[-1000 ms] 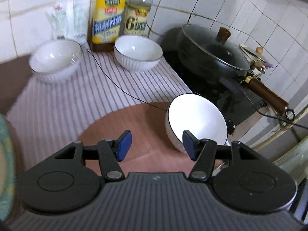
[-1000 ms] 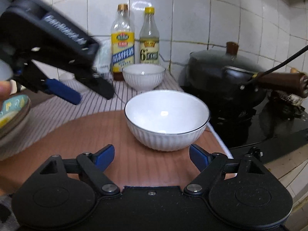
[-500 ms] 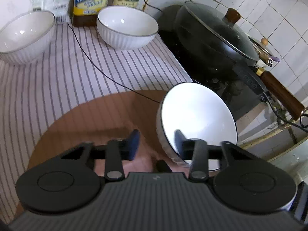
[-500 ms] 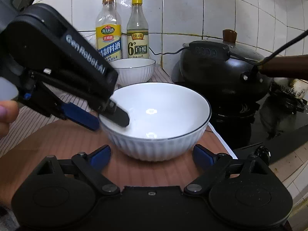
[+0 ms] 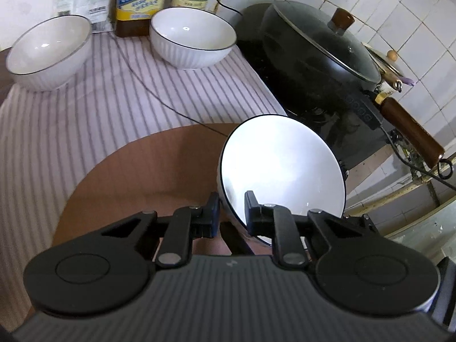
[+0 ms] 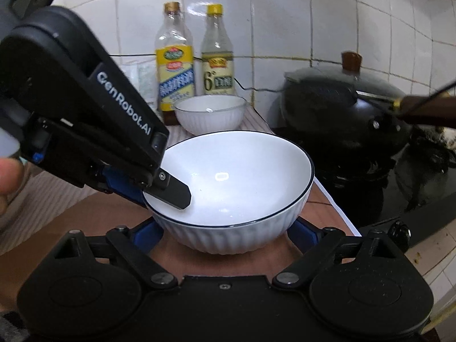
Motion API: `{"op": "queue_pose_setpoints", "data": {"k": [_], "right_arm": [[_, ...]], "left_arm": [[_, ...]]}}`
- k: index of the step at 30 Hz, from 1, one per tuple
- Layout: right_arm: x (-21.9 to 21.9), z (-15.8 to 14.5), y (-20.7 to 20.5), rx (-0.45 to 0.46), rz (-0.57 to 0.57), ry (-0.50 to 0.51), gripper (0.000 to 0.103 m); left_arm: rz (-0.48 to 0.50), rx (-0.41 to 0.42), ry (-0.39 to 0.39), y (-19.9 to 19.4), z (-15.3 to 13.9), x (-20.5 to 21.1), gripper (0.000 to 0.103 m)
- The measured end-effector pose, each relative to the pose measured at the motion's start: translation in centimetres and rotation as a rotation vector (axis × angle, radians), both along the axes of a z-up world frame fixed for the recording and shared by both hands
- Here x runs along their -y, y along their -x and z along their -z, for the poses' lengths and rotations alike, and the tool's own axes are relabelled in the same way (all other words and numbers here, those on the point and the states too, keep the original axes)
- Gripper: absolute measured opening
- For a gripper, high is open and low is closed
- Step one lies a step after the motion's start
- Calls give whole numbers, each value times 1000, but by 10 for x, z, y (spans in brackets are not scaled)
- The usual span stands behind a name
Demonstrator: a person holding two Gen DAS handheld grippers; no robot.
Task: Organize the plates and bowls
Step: 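Move both grippers to the white bowl rim and close them, then lift the white bowl and carry it toward the bowls by the bottles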
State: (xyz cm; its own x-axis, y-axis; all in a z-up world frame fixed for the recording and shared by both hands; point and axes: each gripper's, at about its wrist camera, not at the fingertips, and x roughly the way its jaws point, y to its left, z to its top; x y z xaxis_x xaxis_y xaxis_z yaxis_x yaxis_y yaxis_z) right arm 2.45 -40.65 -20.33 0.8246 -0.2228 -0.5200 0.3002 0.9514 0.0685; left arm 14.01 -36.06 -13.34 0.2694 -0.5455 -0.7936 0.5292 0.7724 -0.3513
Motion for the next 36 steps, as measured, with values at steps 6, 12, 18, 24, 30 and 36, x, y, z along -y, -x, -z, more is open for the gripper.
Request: {"op": "queue_pose_setpoints", "data": {"k": [6,12,18,24,30,36], "right_arm": [[-19,-18,2,21,-35,14,96],[-45,-35,4,34,-92,33,96],[-73,-47,-3,31,-184,38,96],[-94,-46,-18,18,-280,33,96],[-105,-31,-39,-11,-348,15,96],[-102,-11,-52,-33,-388,-33,96]], "left_arm": [[-15,56,-9,10,-18,-22,16],[-46,89,-30,22,-36,-50,16],[-117,111,-76,34,-47,-80,16],[-204,84,-89,26,-44,-114,16],[-253,59,-122,14,-29,-129,16],[-264,47,-157,4,-14,-125,17]]}}
